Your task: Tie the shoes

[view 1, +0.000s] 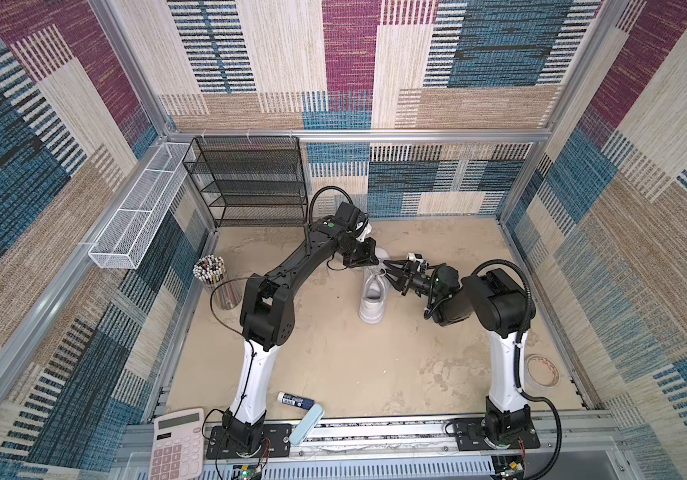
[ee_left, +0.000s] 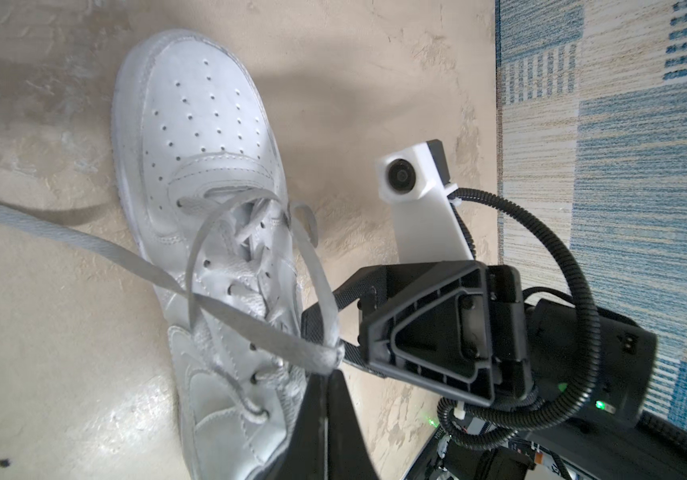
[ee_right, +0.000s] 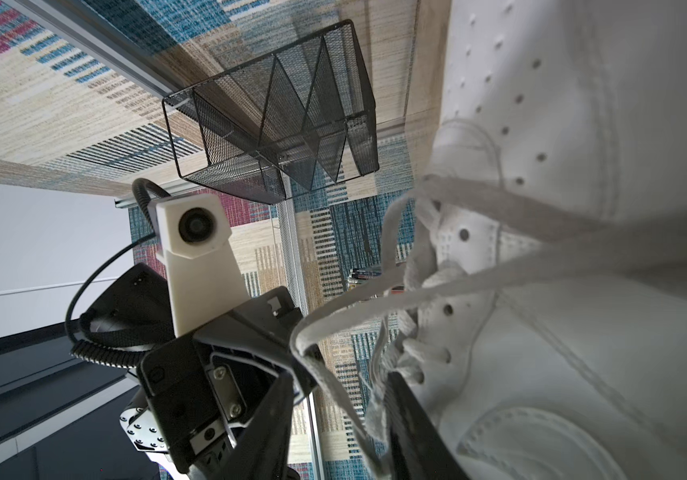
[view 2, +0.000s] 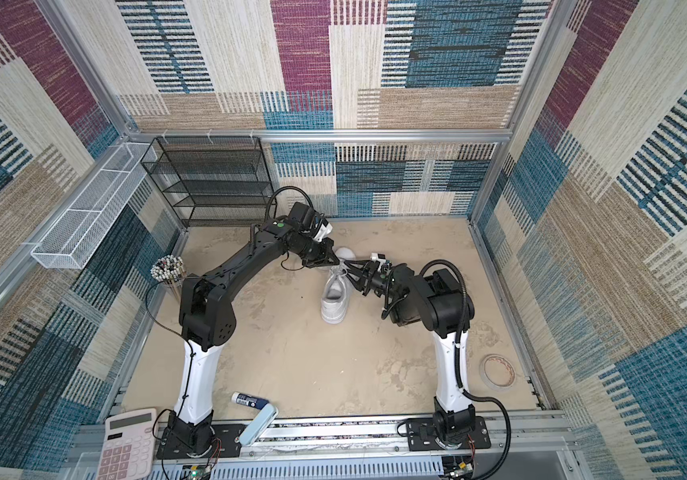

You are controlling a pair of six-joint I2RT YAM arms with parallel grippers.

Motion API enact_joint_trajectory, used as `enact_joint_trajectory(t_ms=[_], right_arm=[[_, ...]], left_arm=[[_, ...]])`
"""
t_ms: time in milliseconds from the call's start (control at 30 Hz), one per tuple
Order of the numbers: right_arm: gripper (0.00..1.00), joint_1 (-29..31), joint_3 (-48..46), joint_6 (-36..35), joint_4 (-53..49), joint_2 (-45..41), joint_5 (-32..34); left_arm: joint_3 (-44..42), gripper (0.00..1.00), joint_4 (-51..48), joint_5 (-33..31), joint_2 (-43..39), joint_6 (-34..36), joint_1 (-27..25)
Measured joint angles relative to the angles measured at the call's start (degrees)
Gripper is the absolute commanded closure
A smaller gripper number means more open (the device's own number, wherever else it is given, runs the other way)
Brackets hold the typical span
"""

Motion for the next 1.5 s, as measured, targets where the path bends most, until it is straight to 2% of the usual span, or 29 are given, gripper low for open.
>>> enact_joint_trajectory(t_ms=[67,367,633,1133,1167,1267,1367,1500], right_arm=[[0.63,0.0,0.2,-1.0,0.0,-0.4,-0.9],[1.0,0.2,1.3,-2.9,0.0,-0.6,-1.9],[1.0,0.2,1.1,-2.9,0.0,-0.6,-1.6],[1.0,0.2,-1.0,-5.3,-0.2,-1.7,-1.2],[0.98,0.2,-1.2,-5.7,-0.3,-2.0,-1.2],[0.7,0.1,-1.6,-7.4,-0.7,-3.3,-1.1],[0.51,-0.2,-2.0,-9.8,-1.8,-5.6,-1.2],[0.44,-2.4,-3.5,-16.4,-9.6,-12.3,-1.2]], left_arm=[[0.0,1.0,0.0,0.2,0.0,0.0,0.0],[-0.4,1.0,0.1,1.0,-0.3,0.0,0.0],[-4.6,1.0,0.1,1.0,-3.0,0.0,0.0],[-17.9,0.99,2.6,0.9,-11.6,-0.7,0.0],[-18.6,1.0,2.7,0.8,-12.3,-0.8,0.0],[-19.6,1.0,2.6,-0.1,-14.9,-0.8,0.1],[-17.8,1.0,2.2,-0.7,-16.4,-0.8,0.1],[-11.7,1.0,0.5,-1.9,-16.1,-0.8,0.1]])
